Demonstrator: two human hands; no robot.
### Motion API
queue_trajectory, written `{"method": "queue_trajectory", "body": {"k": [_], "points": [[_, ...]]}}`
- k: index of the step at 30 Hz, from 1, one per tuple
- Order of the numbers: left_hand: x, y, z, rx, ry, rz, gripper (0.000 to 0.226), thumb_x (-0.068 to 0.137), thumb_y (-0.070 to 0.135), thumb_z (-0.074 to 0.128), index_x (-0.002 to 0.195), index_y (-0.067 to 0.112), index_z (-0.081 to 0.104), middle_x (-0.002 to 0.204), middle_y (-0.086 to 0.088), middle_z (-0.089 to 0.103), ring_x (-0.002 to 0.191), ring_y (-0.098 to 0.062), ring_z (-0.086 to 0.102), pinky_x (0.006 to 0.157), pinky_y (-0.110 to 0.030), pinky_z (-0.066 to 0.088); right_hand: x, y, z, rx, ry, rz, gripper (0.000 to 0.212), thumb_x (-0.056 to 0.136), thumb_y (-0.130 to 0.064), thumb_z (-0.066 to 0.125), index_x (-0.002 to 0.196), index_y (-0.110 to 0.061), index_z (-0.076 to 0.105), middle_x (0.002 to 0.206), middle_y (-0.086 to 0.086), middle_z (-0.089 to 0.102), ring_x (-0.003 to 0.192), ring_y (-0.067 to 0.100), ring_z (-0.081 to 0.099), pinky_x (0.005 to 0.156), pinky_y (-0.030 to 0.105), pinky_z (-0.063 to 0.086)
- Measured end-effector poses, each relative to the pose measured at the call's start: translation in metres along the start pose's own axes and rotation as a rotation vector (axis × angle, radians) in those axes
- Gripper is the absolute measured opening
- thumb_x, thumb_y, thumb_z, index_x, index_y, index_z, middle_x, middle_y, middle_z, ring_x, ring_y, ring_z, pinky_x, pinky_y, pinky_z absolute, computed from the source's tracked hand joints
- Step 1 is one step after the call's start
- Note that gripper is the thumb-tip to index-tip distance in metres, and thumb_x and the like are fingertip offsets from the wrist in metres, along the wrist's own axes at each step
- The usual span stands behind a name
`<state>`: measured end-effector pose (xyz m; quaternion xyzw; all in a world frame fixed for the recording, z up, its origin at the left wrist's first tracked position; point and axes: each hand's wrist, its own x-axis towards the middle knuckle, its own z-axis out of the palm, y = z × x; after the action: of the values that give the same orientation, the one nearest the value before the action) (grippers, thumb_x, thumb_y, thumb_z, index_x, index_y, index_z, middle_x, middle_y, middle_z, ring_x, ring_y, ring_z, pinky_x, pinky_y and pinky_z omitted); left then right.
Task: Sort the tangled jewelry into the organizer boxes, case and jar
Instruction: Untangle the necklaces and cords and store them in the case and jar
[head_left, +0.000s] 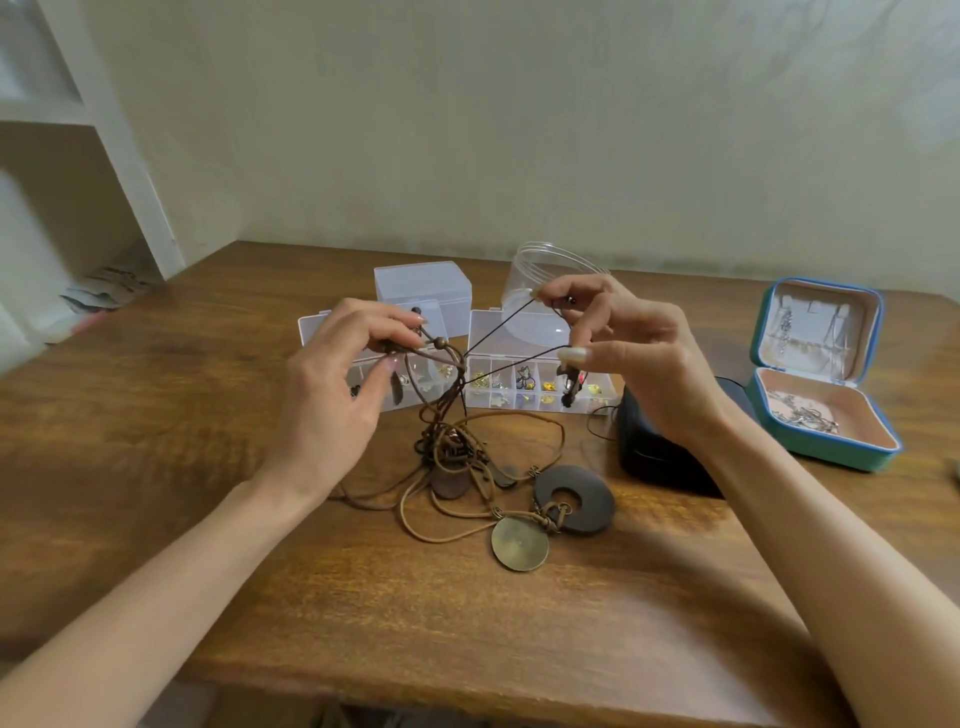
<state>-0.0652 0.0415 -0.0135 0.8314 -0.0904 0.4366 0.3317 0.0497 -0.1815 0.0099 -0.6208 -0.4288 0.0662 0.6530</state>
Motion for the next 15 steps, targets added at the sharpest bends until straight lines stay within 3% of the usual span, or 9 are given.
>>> {"method": "queue_trajectory", "body": {"k": [5,8,10,13,15], "points": [[0.023,0.015,-0.013,0.067,0.026,0.207,0.016,0.083,-0.01,0.058,0.094,-0.001,0.065,0.103,-0.009,0.063,0.102,-0.012,0.059,0.094,-0.017,0.046,0.004,-0.004,0.005,0.006,-0.077,0.027,0.005,0.06,-0.019,0.073,0.061,-0.018,0.069,0.124,0.01,0.057,0.122,0.022,0.053,0.086,0.022,0.05],[0.043,0.027,-0.019,0.125,-0.072,0.399,0.015,0.085,-0.011,0.056,0.09,-0.003,0.067,0.1,-0.009,0.064,0.099,-0.015,0.061,0.089,-0.02,0.051,0.005,-0.01,0.007,-0.004,-0.117,0.03,0.004,0.06,-0.022,0.072,0.06,-0.019,0.069,0.125,0.006,0.059,0.123,0.018,0.052,0.087,0.024,0.05],[0.056,0.032,-0.023,0.175,-0.198,0.528,0.016,0.084,-0.014,0.056,0.087,-0.004,0.069,0.099,-0.013,0.067,0.097,-0.018,0.062,0.086,-0.024,0.052,0.006,-0.012,0.008,0.001,-0.148,0.028,0.002,0.061,-0.021,0.07,0.061,-0.02,0.069,0.126,0.004,0.059,0.124,0.018,0.051,0.089,0.031,0.05],[0.073,0.036,-0.018,0.246,-0.446,0.731,0.024,0.082,-0.02,0.053,0.084,-0.003,0.069,0.095,-0.013,0.068,0.091,-0.024,0.064,0.081,-0.03,0.054,0.009,-0.015,0.006,0.04,-0.209,-0.011,0.005,0.062,-0.022,0.075,0.065,-0.021,0.07,0.128,0.01,0.058,0.131,0.024,0.044,0.107,0.056,0.032],[0.077,0.036,-0.009,0.286,-0.572,0.848,0.024,0.08,-0.02,0.052,0.079,-0.001,0.067,0.087,-0.012,0.066,0.081,-0.024,0.063,0.072,-0.033,0.055,0.012,-0.019,0.005,0.089,-0.257,-0.036,0.013,0.064,-0.03,0.078,0.068,-0.02,0.07,0.131,0.015,0.054,0.133,0.031,0.041,0.109,0.062,0.025]]}}
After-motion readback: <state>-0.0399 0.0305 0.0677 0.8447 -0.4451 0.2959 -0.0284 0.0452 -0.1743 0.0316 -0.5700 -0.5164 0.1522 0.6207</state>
